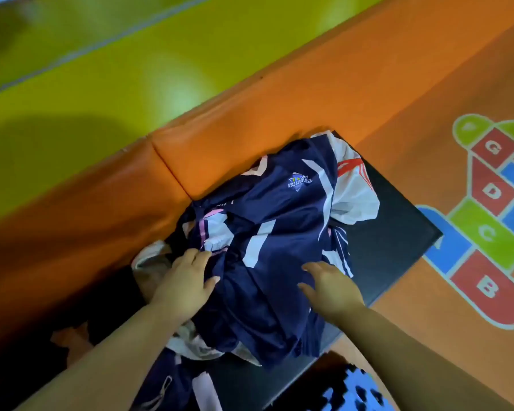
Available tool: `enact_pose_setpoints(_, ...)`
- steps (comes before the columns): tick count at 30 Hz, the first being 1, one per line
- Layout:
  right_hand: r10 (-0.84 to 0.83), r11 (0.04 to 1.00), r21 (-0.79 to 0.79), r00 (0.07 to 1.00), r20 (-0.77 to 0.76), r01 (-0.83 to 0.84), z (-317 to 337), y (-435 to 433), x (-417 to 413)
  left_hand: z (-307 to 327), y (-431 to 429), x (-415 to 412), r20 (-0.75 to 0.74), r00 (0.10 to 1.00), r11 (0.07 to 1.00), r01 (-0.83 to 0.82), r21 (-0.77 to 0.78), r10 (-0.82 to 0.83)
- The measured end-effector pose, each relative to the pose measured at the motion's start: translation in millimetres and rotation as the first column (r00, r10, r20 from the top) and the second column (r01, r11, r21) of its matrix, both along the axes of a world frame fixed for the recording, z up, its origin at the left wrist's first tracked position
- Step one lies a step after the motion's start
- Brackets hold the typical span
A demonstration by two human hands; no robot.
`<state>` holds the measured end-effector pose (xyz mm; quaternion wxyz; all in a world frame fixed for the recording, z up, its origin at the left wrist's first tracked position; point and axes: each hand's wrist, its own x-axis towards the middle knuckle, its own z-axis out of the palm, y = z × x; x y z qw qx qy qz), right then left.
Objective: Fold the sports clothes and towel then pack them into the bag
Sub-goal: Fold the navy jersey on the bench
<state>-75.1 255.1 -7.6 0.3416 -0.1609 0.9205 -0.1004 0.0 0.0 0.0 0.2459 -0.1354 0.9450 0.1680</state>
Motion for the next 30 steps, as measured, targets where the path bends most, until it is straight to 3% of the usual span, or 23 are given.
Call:
enact_pose_setpoints(4,0.006,0.999,-0.045,1.000,-0.018,-0.007,-26,-23,-20,-22,-14,-24,-0.104,0.995,0.996,-0.013,-0.084,0.004)
enact_pose_setpoints(10,0.078,0.996,0.029,0.995,0.069,-0.080,-57,-53,-22,-58,-26,-50,0.098,0.993,0.978,0.087,-0.191,-0.070)
enact_pose_setpoints(16,0.186,0.973,0.146,0.982,-0.029,-0.180,-73,-61,-7,-65,-30,-58,0.260,0.959,0.943,0.187,-0.276,-0.114)
enact_pose_setpoints(18,0.143,0.982,0.132,0.989,-0.038,-0.136,-75,-55,-3,-58,-27,-47,0.152,0.984,0.968,0.123,-0.217,-0.091)
enact_pose_setpoints(20,0.002,0.998,0.069,1.000,-0.015,-0.001,-73,-48,2,-48,-25,-28,-0.072,0.997,0.995,0.014,-0.096,-0.021)
enact_pose_setpoints(23,-0.210,0.978,0.020,0.974,0.079,0.210,-66,-39,13,-31,-23,7,-0.370,0.929,0.996,0.040,0.074,-0.010)
enact_pose_setpoints(26,-0.293,0.956,0.067,0.935,0.200,0.285,-62,-33,27,-15,-19,39,-0.384,0.916,0.982,-0.049,0.183,0.118)
enact_pose_setpoints(30,-0.244,0.964,0.163,0.943,0.225,0.210,-61,-24,48,-8,-22,67,-0.317,0.926,0.967,-0.143,0.210,0.206)
